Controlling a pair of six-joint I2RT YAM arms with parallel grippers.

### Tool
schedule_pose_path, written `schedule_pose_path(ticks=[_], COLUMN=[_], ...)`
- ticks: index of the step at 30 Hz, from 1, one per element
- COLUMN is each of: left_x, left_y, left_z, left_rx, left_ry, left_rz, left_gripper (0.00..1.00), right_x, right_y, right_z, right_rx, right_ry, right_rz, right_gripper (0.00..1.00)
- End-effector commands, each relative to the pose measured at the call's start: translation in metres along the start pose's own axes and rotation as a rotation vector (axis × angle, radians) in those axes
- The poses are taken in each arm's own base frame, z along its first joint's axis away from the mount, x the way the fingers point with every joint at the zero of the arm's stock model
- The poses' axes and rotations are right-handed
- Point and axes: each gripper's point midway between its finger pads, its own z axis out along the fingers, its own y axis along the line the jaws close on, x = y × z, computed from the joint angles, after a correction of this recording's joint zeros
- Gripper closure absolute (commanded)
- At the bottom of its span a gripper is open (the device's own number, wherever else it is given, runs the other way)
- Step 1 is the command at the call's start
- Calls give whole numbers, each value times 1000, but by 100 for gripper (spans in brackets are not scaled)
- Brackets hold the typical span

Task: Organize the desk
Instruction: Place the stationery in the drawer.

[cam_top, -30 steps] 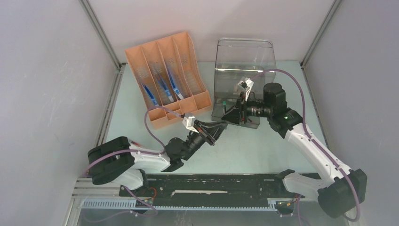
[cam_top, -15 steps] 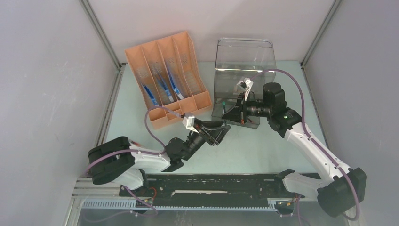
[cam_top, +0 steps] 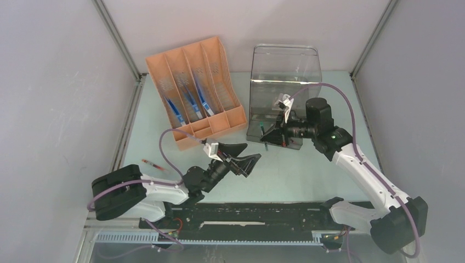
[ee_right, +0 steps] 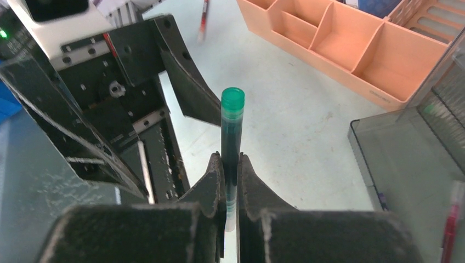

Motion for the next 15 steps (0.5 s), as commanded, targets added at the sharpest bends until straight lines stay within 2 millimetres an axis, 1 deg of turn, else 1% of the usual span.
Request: schedule_pose_path(ticks=[1,8,15], left_x=[-19,-15,-13], left_y=[4,25,46], left_z=[-9,-26,-43], left_rx=[-18,-93,-181], left_ry=[-53,-11,26], left_rz=[66,116,164], left_gripper=[1,0,0], right_x=[2,5,10], right_y=[-3,-25,-62], right_z=[-9,-12,-20], right_rx=[24,134,313], right_ry=[10,37,96], right_rz=[-144,-211,-302], right_gripper=[100,100,100])
